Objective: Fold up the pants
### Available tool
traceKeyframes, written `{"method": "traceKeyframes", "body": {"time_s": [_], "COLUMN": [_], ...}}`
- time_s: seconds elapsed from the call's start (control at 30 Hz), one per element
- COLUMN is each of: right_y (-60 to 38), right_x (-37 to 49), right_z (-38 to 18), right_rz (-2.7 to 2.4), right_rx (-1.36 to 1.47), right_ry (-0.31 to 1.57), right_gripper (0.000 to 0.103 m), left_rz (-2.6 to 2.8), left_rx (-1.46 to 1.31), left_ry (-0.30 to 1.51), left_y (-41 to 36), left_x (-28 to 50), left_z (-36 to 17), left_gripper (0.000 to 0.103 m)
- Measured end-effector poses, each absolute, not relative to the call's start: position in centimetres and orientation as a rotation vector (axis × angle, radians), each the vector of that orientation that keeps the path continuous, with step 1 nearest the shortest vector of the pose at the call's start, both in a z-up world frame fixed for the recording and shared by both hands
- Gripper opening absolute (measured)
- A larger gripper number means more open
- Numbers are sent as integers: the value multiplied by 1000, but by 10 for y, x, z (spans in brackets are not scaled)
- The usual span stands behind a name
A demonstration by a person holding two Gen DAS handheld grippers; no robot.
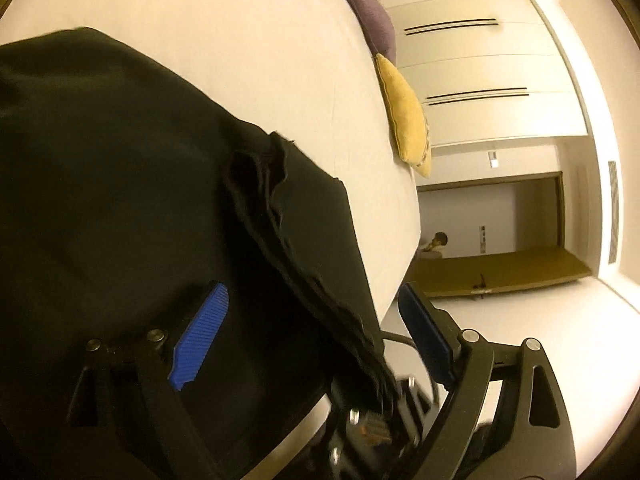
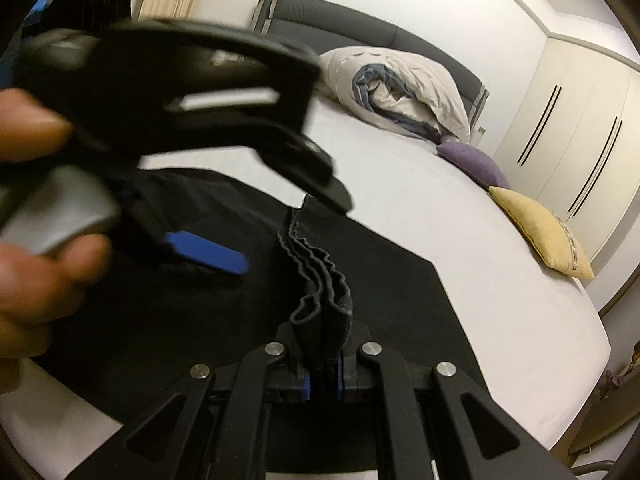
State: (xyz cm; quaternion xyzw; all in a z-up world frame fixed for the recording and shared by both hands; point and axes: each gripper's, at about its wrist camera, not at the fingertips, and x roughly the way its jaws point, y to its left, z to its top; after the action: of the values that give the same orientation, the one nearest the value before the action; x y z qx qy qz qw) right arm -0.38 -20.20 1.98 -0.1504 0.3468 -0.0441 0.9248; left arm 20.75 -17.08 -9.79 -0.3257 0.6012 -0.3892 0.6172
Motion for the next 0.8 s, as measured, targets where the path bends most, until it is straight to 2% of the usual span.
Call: {"method": "traceKeyframes", "body": {"time_s": [0.1,0.17,0.2,0.33,0.5,0.8], "right_y": [-197,-192,-191,-179,-148,-84], "right_x": [-9,-10,-12,-12,-12,-2], "right_z": [21,21,21,23,26,11], "right_rz": [-79,-71,-65,-39,21,124], "right_rx": [-310,-319,-324,-353,-411,-475], "right_ry": [702,701,702,705,704,753], "right_gripper": [9,9,9,9,9,9], "left_rz": [-899,-895,-909,-883,-854,-768], "left_rx": [-734,-705,-704,-660,-640,-511], "left_ry": [1398,1422,1437,1438,1395,1363], "left_y": [-180,-180,-183,-169,-134,-70], "left_x": [211,210,209,205,197,196], "left_z": [-100,-102,-103,-104,-99,-92], "left_gripper": [84,61,34,16,8,8]}}
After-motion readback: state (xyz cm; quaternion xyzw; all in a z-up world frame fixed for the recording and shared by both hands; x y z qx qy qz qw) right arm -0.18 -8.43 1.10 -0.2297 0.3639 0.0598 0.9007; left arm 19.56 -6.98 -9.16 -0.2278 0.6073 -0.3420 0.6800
